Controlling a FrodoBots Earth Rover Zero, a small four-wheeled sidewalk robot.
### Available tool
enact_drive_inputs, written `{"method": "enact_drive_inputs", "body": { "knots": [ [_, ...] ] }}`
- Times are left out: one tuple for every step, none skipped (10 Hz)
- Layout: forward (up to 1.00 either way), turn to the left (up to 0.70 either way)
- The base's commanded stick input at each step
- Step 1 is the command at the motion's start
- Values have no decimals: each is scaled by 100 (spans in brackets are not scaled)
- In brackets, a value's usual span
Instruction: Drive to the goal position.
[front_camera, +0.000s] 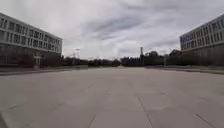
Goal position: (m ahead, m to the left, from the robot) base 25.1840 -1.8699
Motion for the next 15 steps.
{"method": "enact_drive_inputs", "body": {
  "knots": [
    [70,0],
    [70,0],
    [70,0],
    [70,0],
    [70,0],
    [70,0],
    [70,0],
    [70,0],
    [70,0],
    [70,0],
    [70,0],
    [70,0],
    [70,0],
    [70,0],
    [70,0]
  ]
}}
